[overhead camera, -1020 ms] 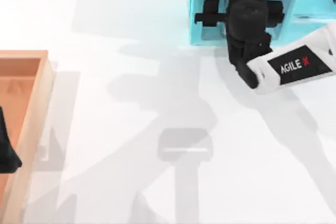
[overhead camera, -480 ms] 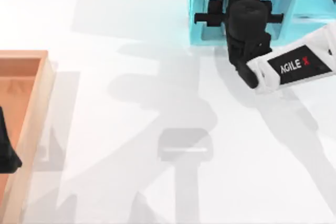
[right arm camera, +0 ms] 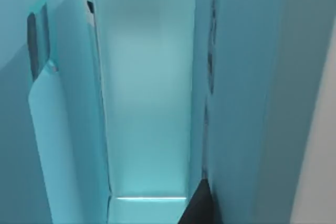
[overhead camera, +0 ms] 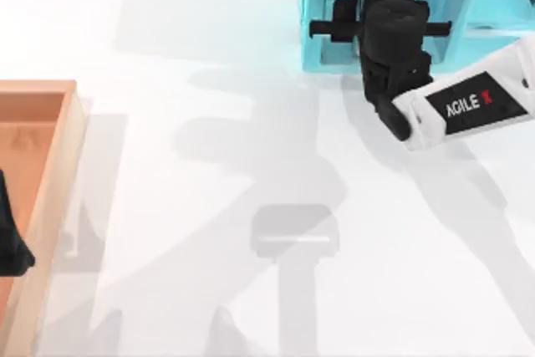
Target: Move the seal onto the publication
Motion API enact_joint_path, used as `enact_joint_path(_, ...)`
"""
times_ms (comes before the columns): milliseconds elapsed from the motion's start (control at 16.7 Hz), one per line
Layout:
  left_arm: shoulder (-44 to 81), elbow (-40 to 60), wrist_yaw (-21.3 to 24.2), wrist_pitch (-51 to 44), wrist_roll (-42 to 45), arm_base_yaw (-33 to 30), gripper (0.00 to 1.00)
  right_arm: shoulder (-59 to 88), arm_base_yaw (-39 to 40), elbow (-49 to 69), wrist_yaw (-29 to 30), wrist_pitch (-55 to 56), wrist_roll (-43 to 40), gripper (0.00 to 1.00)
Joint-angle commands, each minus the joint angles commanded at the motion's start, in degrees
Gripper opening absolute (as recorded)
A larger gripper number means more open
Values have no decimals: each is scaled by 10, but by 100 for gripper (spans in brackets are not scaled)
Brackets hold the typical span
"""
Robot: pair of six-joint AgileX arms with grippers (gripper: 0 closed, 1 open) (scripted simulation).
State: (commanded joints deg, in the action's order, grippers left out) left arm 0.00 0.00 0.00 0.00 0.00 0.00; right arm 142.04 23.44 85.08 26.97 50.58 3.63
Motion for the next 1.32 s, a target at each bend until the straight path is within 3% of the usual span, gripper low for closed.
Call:
enact_joint_path(600,0,0,0,0,0,0,100,-41,12,-23,12,-21,2,0)
enact_joint_path(1320,0,0,0,0,0,0,100,-514,137,-266,130,-253,22,0)
